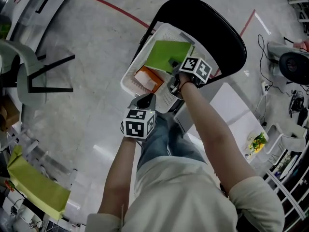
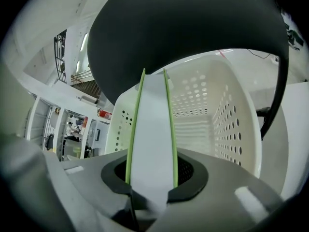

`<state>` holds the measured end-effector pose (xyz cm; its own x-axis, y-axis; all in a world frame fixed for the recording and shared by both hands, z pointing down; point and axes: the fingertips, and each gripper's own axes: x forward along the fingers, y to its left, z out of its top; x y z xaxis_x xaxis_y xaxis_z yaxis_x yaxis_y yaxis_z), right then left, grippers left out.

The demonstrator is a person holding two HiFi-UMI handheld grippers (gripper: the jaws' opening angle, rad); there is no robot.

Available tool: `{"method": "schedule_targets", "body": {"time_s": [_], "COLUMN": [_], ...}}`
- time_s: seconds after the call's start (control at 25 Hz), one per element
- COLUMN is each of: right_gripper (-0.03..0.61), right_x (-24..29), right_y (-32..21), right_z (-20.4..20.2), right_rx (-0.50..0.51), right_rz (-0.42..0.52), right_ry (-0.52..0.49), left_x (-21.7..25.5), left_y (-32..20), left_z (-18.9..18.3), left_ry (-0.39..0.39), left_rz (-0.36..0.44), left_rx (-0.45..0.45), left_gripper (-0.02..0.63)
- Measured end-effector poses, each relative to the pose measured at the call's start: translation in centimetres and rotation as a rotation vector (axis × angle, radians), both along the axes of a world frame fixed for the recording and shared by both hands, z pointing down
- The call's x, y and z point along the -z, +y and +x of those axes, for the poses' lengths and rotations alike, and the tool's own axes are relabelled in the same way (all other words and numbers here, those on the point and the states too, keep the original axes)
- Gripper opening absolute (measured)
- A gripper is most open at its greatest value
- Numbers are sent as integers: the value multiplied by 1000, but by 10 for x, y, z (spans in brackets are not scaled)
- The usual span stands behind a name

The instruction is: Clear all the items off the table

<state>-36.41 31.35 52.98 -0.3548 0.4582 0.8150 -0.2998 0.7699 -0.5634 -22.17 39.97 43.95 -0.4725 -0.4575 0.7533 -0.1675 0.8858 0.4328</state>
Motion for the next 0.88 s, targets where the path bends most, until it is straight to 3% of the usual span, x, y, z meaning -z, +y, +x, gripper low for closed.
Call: {"method": "schedule_targets", "body": {"time_s": [0.48,0.6,0.88], "right_gripper": [133,202,232], "right_x": [-9,-10,-1], "right_y": [3,9,2], "right_z": [6,8,11], "right_rx": [-49,-47,-25], "right_rz": [-20,-42,-17], "right_ry": [15,25,3], "left_x": [1,1,4], "left_y": [-9,-9,-20], "left_z": [7,8,12], "left_ry": [2,2,-5], "left_rz": [6,7,5], "left_rx": [-19,-17,-38], "left_gripper": [11,11,11]}}
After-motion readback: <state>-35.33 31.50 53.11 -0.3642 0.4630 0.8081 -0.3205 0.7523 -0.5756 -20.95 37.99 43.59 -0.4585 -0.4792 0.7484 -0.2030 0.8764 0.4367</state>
